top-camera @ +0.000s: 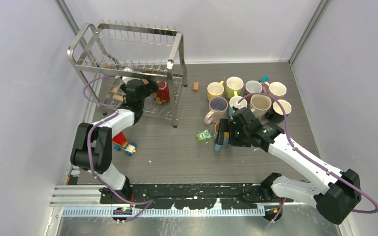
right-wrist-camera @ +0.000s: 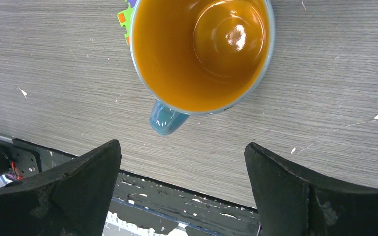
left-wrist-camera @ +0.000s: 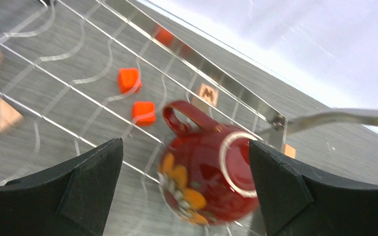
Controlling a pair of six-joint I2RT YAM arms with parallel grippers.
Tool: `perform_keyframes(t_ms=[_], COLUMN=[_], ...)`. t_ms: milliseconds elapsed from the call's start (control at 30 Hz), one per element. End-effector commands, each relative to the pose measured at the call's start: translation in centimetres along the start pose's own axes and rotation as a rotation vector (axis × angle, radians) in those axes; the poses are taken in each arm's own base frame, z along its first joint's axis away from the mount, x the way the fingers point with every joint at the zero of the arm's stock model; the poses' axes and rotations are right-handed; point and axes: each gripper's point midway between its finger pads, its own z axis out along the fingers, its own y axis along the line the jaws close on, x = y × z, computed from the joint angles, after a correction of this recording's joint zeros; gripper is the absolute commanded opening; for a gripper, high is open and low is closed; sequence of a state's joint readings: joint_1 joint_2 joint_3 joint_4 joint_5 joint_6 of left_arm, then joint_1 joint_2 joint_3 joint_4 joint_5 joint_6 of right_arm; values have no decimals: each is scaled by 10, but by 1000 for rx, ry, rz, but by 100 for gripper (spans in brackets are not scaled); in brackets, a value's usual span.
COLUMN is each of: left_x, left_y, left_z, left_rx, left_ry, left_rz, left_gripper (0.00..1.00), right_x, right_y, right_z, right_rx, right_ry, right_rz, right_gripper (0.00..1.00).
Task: Unload the cups from the dish rack
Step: Unload the cup from the dish rack.
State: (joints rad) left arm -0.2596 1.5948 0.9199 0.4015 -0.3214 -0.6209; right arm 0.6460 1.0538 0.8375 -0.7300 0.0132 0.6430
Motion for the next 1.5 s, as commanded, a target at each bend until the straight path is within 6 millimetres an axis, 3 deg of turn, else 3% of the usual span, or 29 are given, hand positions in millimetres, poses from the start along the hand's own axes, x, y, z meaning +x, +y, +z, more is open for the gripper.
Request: perform_keyframes(t_ms=[0,300,467,633,1000,1467], left_x=[-25,-32,-40,-29,11,18], left_y=[-7,-23,-29,-44,-49,-48], left_z=[20,63,76,86,87,68], left_rx=[160,404,480,577,681,708], left_ry=[-78,-23,14,127,302,397], left_rz=[65,103,81,72,52,112], left_gripper=[99,99,99,99,99,100], right_x=[-8,-8,-8,-7,-6,-3], right_y=[6,2,-1,1,1,1], right_z=[-1,1,2,6,7,6], right_rx=[-22,5,20,21,20,9], right_ry=[-29,-17,-15,0,7,4], right_rz=[3,-11,-17,-18,-19,-13], right_gripper=[100,100,100,100,100,100])
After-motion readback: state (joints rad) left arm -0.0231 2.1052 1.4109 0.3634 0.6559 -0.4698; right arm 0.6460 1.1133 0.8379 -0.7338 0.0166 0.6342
